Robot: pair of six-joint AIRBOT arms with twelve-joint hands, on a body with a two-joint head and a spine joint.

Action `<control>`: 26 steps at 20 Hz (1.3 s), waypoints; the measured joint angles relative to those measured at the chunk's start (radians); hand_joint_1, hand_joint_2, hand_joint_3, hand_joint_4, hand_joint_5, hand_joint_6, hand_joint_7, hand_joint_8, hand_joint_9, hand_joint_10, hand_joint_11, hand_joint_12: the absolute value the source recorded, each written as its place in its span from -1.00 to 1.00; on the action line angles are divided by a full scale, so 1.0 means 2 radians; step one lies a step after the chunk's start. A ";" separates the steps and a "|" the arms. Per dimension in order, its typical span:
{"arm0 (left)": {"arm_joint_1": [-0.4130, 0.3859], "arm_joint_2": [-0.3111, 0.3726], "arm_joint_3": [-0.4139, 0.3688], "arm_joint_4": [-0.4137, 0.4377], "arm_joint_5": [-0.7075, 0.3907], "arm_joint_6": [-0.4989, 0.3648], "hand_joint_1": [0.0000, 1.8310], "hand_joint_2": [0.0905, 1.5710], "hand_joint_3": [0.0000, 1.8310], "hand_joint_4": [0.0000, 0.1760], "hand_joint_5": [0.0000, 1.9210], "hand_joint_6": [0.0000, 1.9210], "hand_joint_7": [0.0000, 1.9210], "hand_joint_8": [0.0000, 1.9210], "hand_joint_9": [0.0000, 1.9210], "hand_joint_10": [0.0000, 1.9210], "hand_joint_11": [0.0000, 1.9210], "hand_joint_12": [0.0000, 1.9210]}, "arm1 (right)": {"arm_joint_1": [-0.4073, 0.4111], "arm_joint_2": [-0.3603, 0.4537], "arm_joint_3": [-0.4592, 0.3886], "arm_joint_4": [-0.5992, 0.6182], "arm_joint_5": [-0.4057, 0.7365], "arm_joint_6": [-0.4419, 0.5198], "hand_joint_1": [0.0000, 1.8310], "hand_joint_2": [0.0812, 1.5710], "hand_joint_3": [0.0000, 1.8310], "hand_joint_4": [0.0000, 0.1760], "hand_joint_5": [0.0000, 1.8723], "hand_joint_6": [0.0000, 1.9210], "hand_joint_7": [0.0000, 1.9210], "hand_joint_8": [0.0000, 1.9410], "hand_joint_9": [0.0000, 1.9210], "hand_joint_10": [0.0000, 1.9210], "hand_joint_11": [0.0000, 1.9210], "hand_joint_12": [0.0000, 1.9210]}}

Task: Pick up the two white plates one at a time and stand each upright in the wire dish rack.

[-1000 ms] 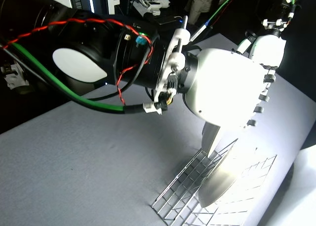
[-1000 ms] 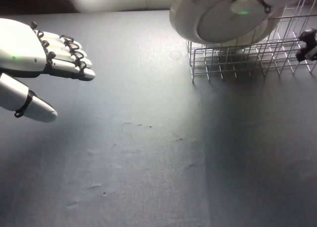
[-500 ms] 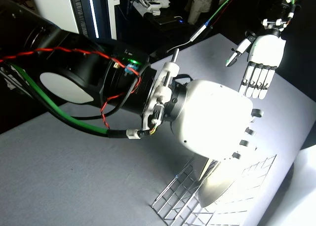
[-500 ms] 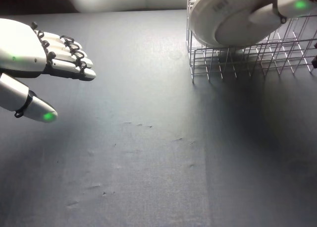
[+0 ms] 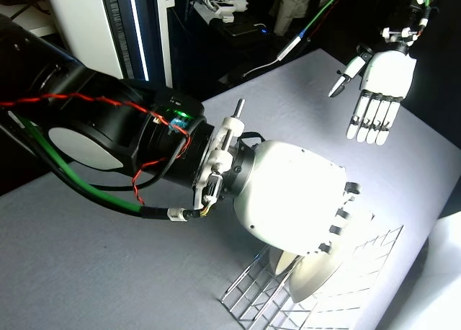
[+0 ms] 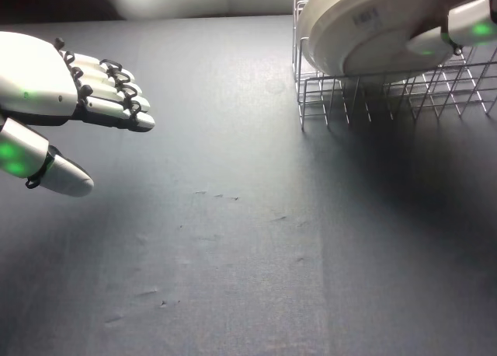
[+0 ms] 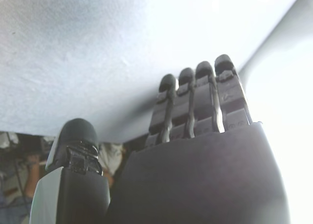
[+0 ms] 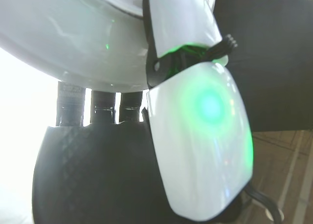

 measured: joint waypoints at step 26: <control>0.000 0.000 -0.006 0.001 0.001 0.000 -1.00 0.54 -1.00 -1.00 -0.93 -0.99 -0.97 -0.99 -1.00 -1.00 -1.00 -1.00 | 0.002 -0.008 0.032 -0.105 0.028 -0.008 0.44 0.38 -1.00 -1.00 -0.24 -0.40 -0.13 -0.74 -0.18 -0.53 -0.46 0.16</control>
